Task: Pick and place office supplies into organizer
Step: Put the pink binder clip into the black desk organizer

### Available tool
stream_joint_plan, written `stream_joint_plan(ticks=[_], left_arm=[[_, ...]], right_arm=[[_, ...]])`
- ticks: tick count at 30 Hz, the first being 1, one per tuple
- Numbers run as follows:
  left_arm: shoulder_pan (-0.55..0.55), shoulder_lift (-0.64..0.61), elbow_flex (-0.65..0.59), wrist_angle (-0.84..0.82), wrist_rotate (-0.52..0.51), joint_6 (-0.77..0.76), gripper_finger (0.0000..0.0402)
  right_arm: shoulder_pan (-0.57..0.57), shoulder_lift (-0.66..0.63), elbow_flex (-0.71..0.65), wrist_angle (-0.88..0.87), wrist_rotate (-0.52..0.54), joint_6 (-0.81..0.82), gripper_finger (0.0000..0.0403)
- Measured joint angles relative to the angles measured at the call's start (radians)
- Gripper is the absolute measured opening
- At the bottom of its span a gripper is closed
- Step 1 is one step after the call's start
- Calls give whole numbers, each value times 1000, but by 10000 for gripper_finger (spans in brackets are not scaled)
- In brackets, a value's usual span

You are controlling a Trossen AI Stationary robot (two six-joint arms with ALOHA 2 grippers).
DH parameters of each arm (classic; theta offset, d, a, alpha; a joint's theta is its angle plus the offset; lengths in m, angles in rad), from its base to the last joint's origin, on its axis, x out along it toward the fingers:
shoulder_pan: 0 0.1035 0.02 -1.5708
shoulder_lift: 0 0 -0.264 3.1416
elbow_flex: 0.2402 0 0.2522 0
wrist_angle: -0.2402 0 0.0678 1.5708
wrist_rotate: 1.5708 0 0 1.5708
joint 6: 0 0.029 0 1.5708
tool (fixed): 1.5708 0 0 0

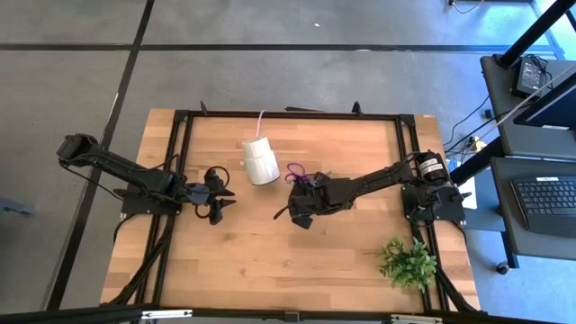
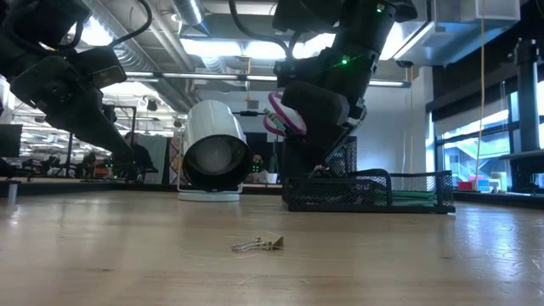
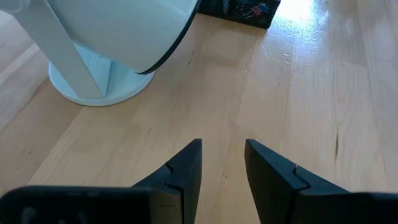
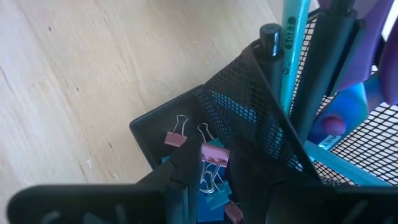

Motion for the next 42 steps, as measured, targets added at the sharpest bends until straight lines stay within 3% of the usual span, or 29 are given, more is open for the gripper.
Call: stream_joint_plan(ticks=[42], left_arm=[[0, 0, 0, 0, 0, 0, 116]], right_arm=[[0, -1, 0, -1, -1, -19, 89]])
